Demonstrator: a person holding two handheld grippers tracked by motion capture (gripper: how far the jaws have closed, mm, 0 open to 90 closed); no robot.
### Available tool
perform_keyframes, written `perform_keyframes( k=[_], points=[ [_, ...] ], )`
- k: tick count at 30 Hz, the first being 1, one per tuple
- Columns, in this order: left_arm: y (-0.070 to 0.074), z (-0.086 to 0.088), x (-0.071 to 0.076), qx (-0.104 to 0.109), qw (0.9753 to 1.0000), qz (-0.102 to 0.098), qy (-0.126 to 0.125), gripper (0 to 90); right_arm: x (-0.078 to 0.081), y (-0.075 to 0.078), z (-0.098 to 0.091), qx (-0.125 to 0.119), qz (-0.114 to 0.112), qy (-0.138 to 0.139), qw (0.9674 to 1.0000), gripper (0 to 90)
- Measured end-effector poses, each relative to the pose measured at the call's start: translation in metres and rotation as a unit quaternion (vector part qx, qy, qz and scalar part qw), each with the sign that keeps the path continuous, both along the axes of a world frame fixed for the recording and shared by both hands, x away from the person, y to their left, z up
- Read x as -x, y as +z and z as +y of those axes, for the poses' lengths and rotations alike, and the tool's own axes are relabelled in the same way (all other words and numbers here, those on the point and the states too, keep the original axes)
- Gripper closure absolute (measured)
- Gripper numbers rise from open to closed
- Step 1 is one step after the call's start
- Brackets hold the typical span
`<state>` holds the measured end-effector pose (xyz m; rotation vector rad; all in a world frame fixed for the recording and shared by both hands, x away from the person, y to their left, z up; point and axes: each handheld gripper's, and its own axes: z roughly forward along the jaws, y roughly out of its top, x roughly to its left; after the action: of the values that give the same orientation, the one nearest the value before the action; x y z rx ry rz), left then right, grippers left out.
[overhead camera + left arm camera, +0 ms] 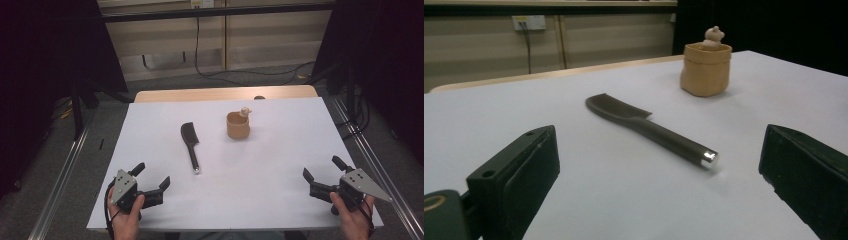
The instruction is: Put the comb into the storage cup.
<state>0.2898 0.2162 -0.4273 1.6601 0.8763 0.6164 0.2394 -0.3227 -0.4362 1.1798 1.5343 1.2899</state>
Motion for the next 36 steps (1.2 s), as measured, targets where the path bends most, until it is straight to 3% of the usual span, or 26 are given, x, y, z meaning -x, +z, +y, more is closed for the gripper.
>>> perform_keyframes(
  k=[4,6,7,8,11,15,16,17,19,21,25,26,27,31,36],
  points=[
    [0.002,-0.005,-0.001,0.009,1.0,-0.002,-0.003,3.8,0.0,0.0,0.001,0.002,0.0,0.001,1.0,0.1],
    [0.004,-0.005,-0.003,0.034,0.9992,0.004,-0.021,5.8,0.001,0.001,0.002,0.003,-0.004,0.002,1.0,0.4],
    [0.007,-0.005,-0.005,0.021,0.9995,-0.016,-0.015,5.5,0.001,0.001,0.002,0.004,-0.003,0.0,1.0,0.4],
    [0.008,-0.006,-0.007,0.019,0.9995,-0.022,-0.012,5.4,0.001,0.001,0.002,0.002,-0.003,0.003,1.0,0.4],
    [0.01,-0.007,-0.01,0.03,0.9993,-0.021,-0.005,4.5,0.0,0.001,0.002,0.003,-0.004,0.001,1.0,0.4],
    [0.013,-0.01,-0.015,0.027,0.9991,-0.032,-0.004,3.4,0.0,0.001,0.002,0.002,-0.002,0.001,1.0,0.4],
    [0.014,-0.012,-0.014,0.026,0.9984,-0.049,-0.009,2.7,0.0,0.001,0.002,0.001,-0.002,0.002,1.0,0.4],
    [0.015,-0.014,-0.014,0.027,0.9983,-0.051,-0.011,3.0,0.0,0.001,0.001,0.002,-0.002,0.003,1.0,0.4],
    [0.016,-0.017,-0.015,0.033,0.9981,-0.043,-0.029,2.8,0.0,0.001,0.001,0.003,-0.003,0.002,1.0,0.2],
    [0.016,-0.023,-0.015,0.037,0.9975,-0.049,-0.034,2.6,0.0,0.001,0.001,0.003,-0.001,0.003,1.0,0.2],
    [0.016,-0.031,-0.02,0.056,0.9968,-0.035,-0.045,2.6,-0.001,0.0,0.002,0.003,-0.001,0.002,1.0,0.2],
    [0.016,-0.035,-0.023,0.056,0.9965,-0.037,-0.05,2.6,-0.001,0.0,0.002,0.005,-0.001,0.002,1.0,0.2],
    [0.018,-0.04,-0.028,0.04,0.9961,-0.058,-0.053,2.7,-0.001,0.0,0.003,0.005,-0.001,0.004,1.0,0.2],
    [0.018,-0.043,-0.034,0.047,0.9962,-0.05,-0.054,2.7,-0.001,0.0,0.003,0.006,-0.001,0.008,0.9999,0.2],
    [0.02,-0.044,-0.041,0.039,0.9956,-0.066,-0.054,3.9,-0.001,0.0,0.002,0.007,0.002,0.005,1.0,0.2]
  ],
)
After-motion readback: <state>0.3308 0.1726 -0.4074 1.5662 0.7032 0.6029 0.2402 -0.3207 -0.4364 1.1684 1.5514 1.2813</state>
